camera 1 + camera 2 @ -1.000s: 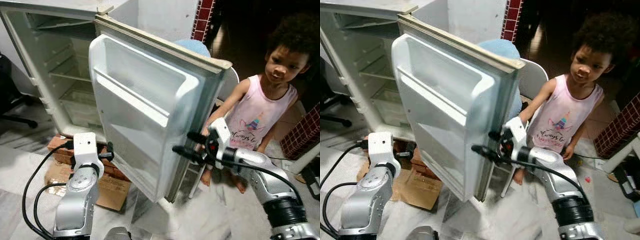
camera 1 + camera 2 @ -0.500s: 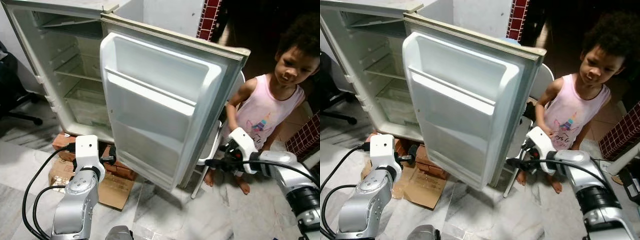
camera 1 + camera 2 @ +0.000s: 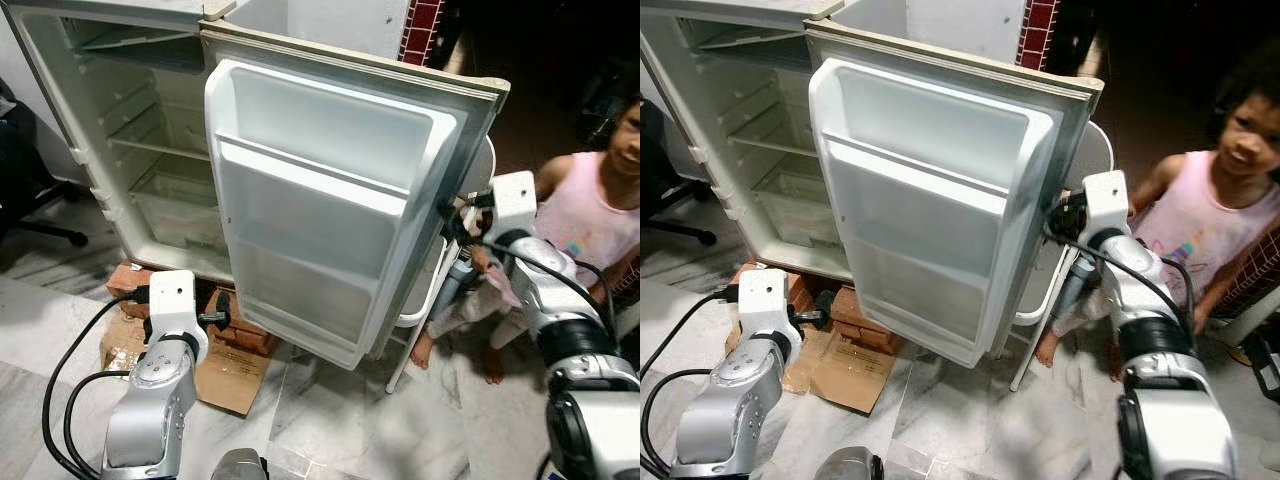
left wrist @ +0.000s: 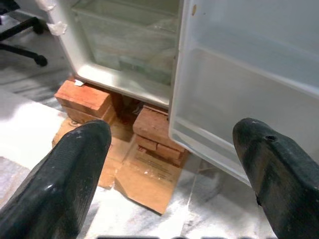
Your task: Restocking fridge
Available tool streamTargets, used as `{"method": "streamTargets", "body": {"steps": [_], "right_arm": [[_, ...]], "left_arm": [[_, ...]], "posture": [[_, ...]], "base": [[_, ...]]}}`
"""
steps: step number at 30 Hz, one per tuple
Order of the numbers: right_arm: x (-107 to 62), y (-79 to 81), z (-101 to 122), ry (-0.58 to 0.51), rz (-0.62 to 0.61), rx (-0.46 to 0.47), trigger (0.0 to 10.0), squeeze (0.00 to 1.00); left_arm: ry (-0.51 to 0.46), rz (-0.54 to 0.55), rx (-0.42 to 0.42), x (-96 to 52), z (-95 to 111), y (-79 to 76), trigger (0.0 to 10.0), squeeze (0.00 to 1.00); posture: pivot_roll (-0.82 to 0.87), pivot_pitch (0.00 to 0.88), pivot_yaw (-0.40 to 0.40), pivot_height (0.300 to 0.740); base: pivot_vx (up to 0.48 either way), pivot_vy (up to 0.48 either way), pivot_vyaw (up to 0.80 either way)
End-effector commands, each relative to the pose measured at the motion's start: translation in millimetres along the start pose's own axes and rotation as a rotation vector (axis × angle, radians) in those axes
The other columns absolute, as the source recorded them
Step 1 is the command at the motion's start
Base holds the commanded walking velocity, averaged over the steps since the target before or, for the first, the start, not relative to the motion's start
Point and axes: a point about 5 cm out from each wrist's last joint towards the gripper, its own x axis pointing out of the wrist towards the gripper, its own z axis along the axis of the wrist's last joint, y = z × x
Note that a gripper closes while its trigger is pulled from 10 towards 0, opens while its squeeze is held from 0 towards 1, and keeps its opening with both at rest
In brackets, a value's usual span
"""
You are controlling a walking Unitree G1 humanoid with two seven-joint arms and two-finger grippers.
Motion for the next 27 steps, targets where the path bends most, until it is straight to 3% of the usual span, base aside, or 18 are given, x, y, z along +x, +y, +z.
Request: {"method": "streamTargets", "body": {"steps": [1,4,5,6,8,18,22,26,27], "right_arm": [[3.1,-6.6,13,-0.053,-0.064,0.049,10.0,0.00],[7.9,9.8,18,-0.084,0.009,0.200,10.0,0.00],[8.8,20.5,21,-0.109,0.092,0.241,10.0,0.00],[7.8,30.5,23,-0.118,0.187,0.256,10.0,0.00],[7.0,35.2,21,-0.104,0.232,0.251,10.0,0.00],[3.6,23.8,13,-0.091,0.204,0.251,10.0,0.00],[1.5,30.0,14,-0.098,0.297,0.297,10.0,0.00],[-8.4,45.8,14,-0.061,0.545,0.374,10.0,0.00],[-8.4,45.8,14,-0.061,0.545,0.374,10.0,0.00]], "left_arm": [[-0.012,0.000,0.005,-0.1,4,-0.9,10.0,0.00],[-0.017,-0.006,-0.003,0.0,5,-2.7,10.0,0.00],[-0.025,-0.008,-0.014,0.1,6,-3.1,10.0,0.00],[-0.023,-0.006,-0.026,0.1,6,-2.6,10.0,0.00],[-0.015,-0.003,-0.025,0.6,6,-2.1,10.0,0.00],[0.003,-0.014,-0.033,2.9,3,-3.1,10.0,0.00],[0.004,-0.016,-0.029,3.6,4,-2.9,10.0,0.00],[0.007,-0.012,-0.029,4.1,4,-2.6,10.0,0.00],[0.007,-0.012,-0.029,4.1,4,-2.6,10.0,0.00]], "posture": [[0.09,0.000,-0.029,0.740],[0.09,0.000,-0.033,0.740],[0.10,0.000,-0.033,0.740],[0.10,0.000,-0.033,0.740],[0.09,0.000,-0.034,0.740],[0.09,0.000,-0.027,0.740],[0.09,0.000,-0.027,0.740],[0.09,0.000,-0.028,0.740],[0.09,0.000,-0.028,0.740]], "base": [[0.000,0.000,0.00],[0.000,0.000,0.00],[0.000,0.000,0.00],[0.000,0.000,0.00],[0.000,0.000,0.00],[-0.204,0.230,0.00],[-0.256,0.292,0.00],[-0.323,0.286,0.00],[-0.334,0.281,0.00]]}}
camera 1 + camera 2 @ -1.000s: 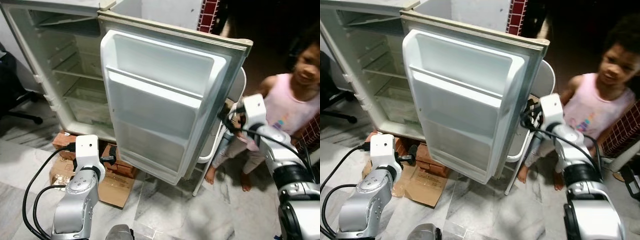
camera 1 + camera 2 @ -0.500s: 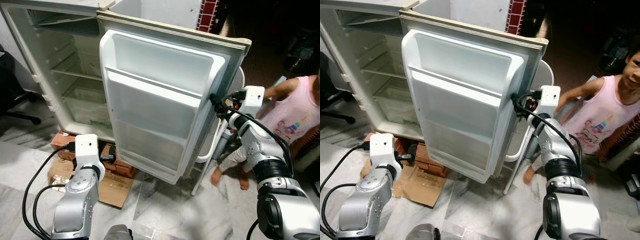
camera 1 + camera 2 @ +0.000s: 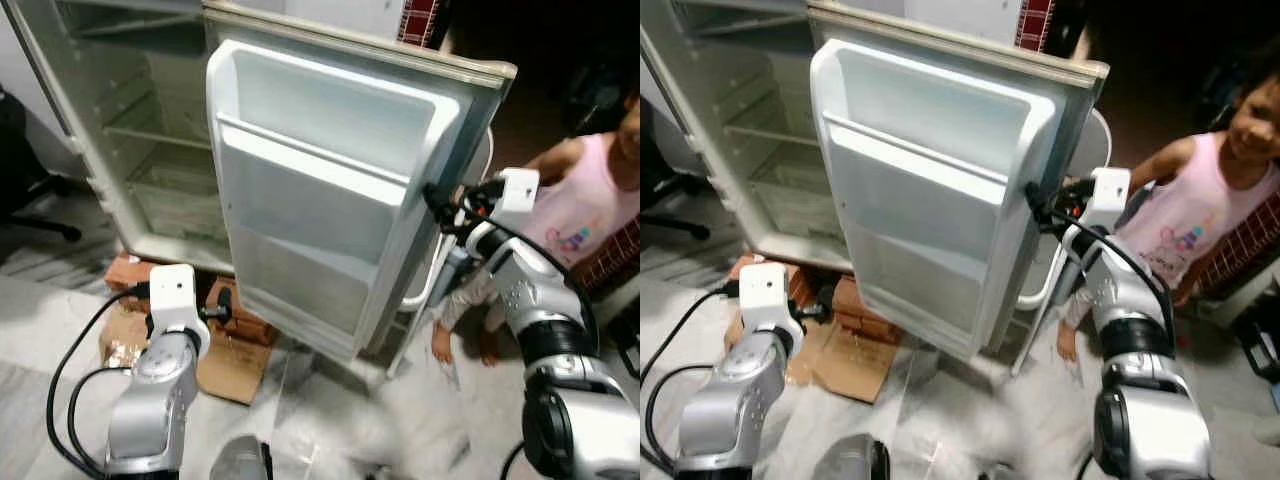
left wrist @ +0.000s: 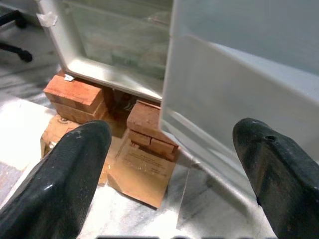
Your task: Restocking fridge
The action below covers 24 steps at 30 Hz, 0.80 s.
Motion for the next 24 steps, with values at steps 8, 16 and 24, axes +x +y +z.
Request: {"method": "streamTargets", "body": {"steps": [8,16,24], "right_arm": [[-12.1,0.2,-22,0.299,0.199,-0.186,10.0,0.00],[-40.7,-31.2,-32,0.503,0.140,-0.293,10.0,0.00],[-23.7,-42.5,-16,0.364,-0.162,-0.409,10.0,0.00]], "left_arm": [[0.007,0.004,0.005,1.9,1,0.3,10.0,0.00],[0.000,0.001,0.016,2.7,2,-1.0,10.0,0.00],[0.005,0.010,0.016,3.0,2,-0.8,10.0,0.00]], "posture": [[0.08,0.000,-0.026,0.740],[0.08,0.000,-0.024,0.740],[0.08,0.000,-0.025,0.740]], "base": [[-0.306,0.179,0.00],[0.000,0.000,0.00],[0.000,0.000,0.00]]}}
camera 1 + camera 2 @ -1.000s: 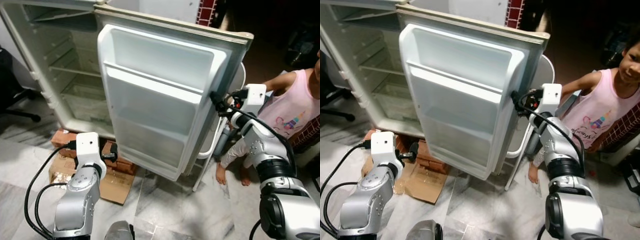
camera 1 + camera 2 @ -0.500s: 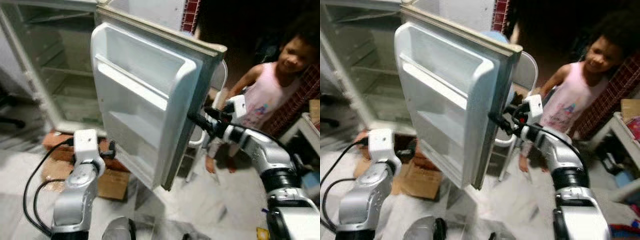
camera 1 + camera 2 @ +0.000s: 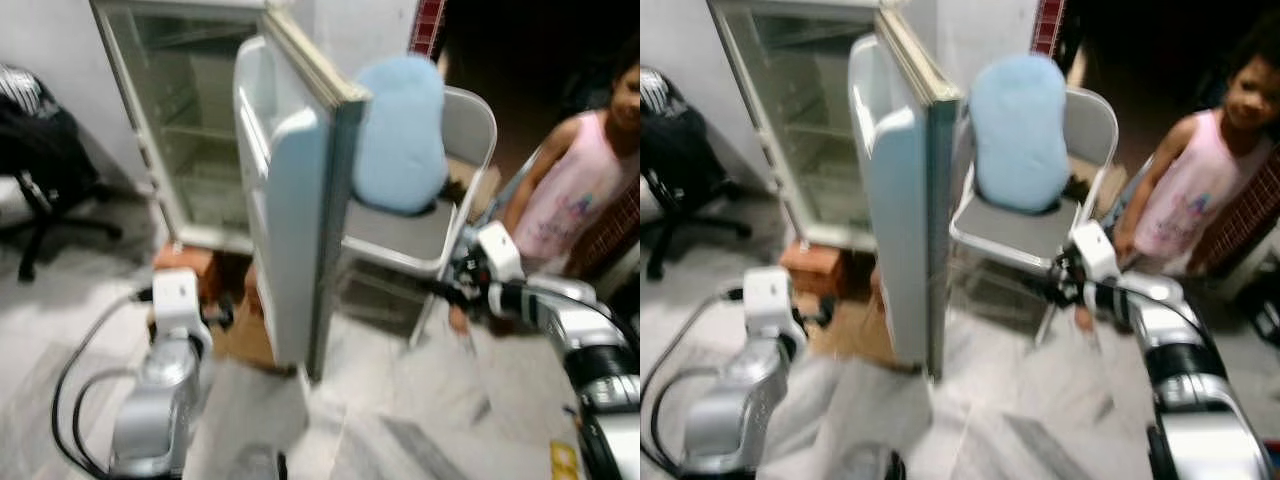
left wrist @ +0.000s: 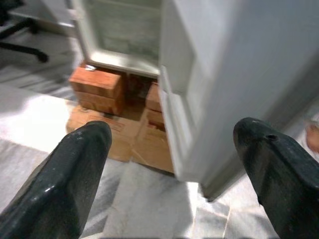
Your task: Restocking fridge
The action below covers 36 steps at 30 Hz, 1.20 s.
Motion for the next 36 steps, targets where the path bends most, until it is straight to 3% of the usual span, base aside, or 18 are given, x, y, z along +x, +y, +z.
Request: {"method": "streamTargets", "body": {"steps": [1,3,6,14,25,36], "right_arm": [[5.6,-3.3,30,-0.145,-0.136,0.063,10.0,0.00],[6.5,-2.3,33,-0.159,-0.142,0.083,10.0,0.00],[18.7,27.1,52,-0.285,-0.092,0.149,10.0,0.00],[24.4,58.5,39,-0.352,-0.120,0.217,10.0,0.00],[17.8,67.0,40,-0.417,-0.180,0.239,10.0,0.00],[16.6,78.3,47,-0.448,-0.169,0.284,10.0,0.00]], "left_arm": [[-0.001,0.043,-0.003,1.5,4,4.0,10.0,0.00],[0.002,0.050,-0.005,1.8,3,4.7,10.0,0.00],[-0.001,0.048,-0.005,3.0,4,5.1,10.0,0.00],[-0.013,0.026,0.001,5.5,5,3.1,10.0,0.00],[-0.033,0.021,0.028,13.0,9,5.6,10.0,0.00],[-0.058,0.096,0.001,19.1,13,18.2,10.0,0.00]], "posture": [[0.08,0.000,-0.025,0.740],[0.08,0.000,-0.025,0.740],[0.08,0.000,-0.029,0.740],[0.08,0.000,-0.038,0.740],[0.06,0.000,-0.039,0.740],[0.06,0.000,-0.041,0.740]], "base": [[0.000,0.000,0.00],[0.000,0.000,0.00],[0.000,0.000,0.00],[0.000,0.175,0.00],[0.000,0.480,0.00],[0.000,0.480,0.00]]}}
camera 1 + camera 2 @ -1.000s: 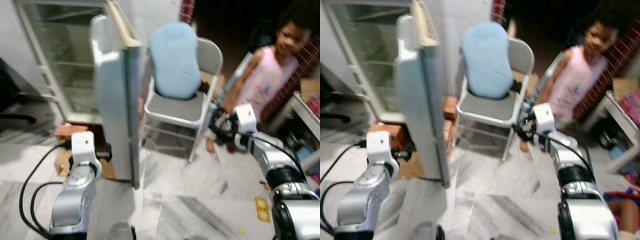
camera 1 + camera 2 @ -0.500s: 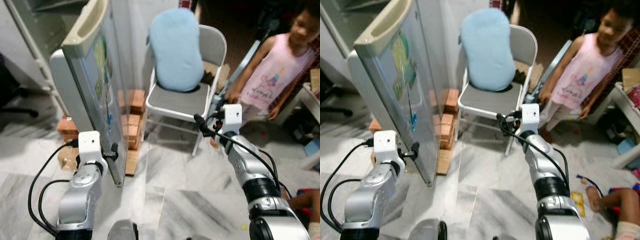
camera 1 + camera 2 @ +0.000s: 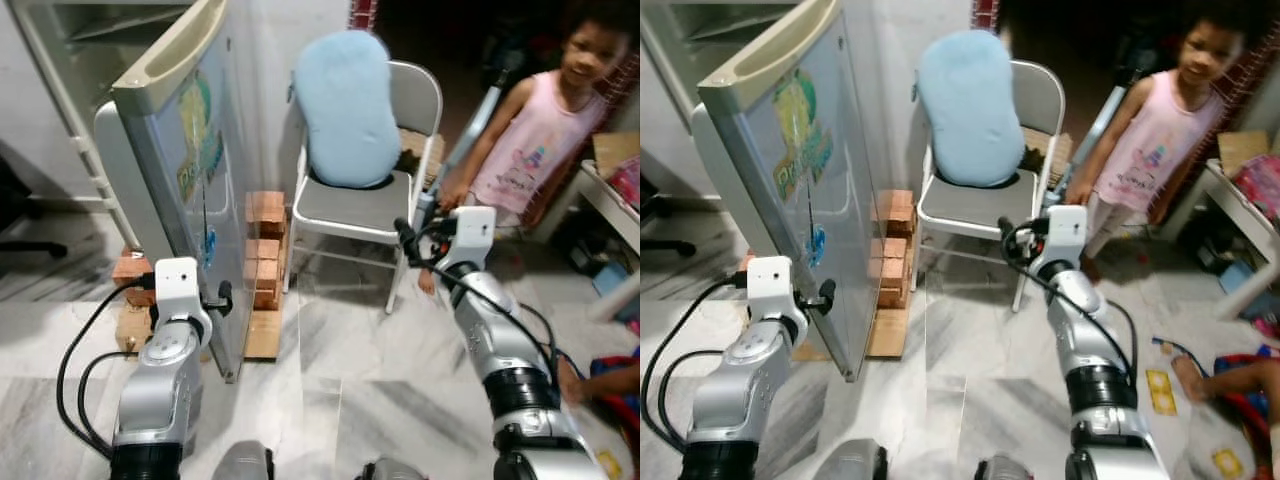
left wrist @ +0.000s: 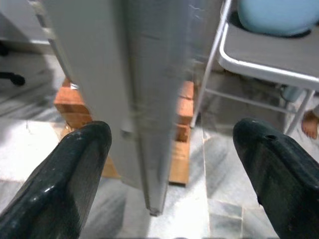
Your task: Restocking fridge
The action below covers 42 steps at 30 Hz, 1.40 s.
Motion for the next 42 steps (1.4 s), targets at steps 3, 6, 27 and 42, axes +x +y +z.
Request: {"method": "streamTargets", "body": {"steps": [3,6,27,42], "right_arm": [[3.3,12.6,4,-0.015,0.025,0.016,10.0,0.00],[2.2,14.3,2,-0.013,0.013,0.020,10.0,0.00],[13.7,28.2,12,-0.051,0.015,0.020,10.0,0.00],[10.2,24.5,9,-0.033,0.091,0.032,10.0,0.00]], "left_arm": [[-0.010,0.057,-0.004,-0.9,-1,10.6,10.0,0.00],[-0.016,0.080,-0.024,-1.7,-4,13.1,10.0,0.00],[-0.096,0.117,-0.093,-3.4,2,21.4,10.0,0.00],[-0.119,0.090,-0.083,-2.9,5,15.5,10.0,0.00]], "posture": [[0.06,0.000,-0.041,0.740],[0.06,0.000,-0.042,0.740],[0.07,0.000,-0.049,0.740],[0.07,0.000,-0.046,0.740]], "base": [[0.000,0.480,0.00],[0.000,0.480,0.00],[0.000,0.480,0.68],[0.000,0.032,0.10]]}}
